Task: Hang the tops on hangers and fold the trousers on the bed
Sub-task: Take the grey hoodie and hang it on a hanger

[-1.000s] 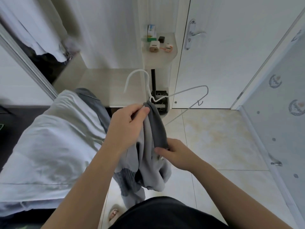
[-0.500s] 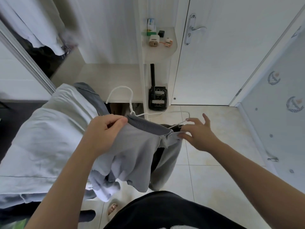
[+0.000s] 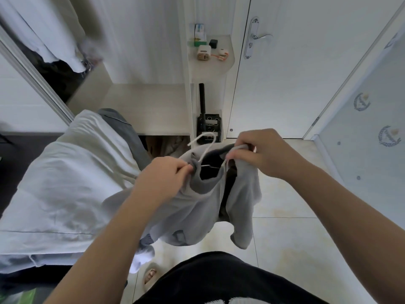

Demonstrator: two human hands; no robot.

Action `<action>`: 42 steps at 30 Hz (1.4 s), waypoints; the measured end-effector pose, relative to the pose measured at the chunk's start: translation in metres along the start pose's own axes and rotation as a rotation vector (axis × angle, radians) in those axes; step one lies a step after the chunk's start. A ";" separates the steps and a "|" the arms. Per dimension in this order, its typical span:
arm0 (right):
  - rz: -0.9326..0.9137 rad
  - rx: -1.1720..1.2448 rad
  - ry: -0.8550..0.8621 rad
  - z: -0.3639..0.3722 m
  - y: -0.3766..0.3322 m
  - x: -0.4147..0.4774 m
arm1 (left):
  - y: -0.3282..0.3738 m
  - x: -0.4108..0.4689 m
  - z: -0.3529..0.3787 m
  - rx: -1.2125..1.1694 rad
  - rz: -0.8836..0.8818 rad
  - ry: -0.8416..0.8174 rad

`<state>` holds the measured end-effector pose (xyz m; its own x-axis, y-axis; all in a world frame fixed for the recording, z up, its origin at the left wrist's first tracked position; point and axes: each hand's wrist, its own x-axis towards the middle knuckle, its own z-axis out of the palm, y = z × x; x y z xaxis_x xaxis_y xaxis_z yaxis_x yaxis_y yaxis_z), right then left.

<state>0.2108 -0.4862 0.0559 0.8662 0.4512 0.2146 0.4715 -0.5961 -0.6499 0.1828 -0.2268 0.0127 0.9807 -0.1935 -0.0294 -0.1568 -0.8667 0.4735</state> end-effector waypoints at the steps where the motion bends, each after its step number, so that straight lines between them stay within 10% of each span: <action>1: -0.048 0.007 -0.026 -0.001 -0.014 0.004 | 0.008 0.002 0.003 -0.023 0.006 0.028; 6: -0.093 -0.073 -0.028 0.008 -0.031 0.006 | 0.021 0.004 -0.011 -0.308 0.195 0.242; 18: 0.132 0.083 0.032 0.017 -0.008 0.000 | 0.026 0.014 -0.018 -0.210 0.432 0.140; 31: 0.183 0.069 -0.096 -0.012 -0.006 -0.015 | -0.004 0.030 -0.019 -0.131 0.075 0.447; 37: 0.169 0.139 0.109 0.000 -0.017 0.001 | 0.020 0.025 0.000 -0.261 -0.022 0.623; 42: 0.179 0.185 0.157 0.000 -0.021 0.007 | 0.030 0.029 0.023 -0.483 -0.062 0.494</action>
<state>0.2067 -0.4705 0.0707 0.9547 0.2330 0.1850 0.2830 -0.5197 -0.8061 0.2035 -0.2695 0.0056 0.9424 0.1813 0.2812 -0.1416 -0.5456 0.8260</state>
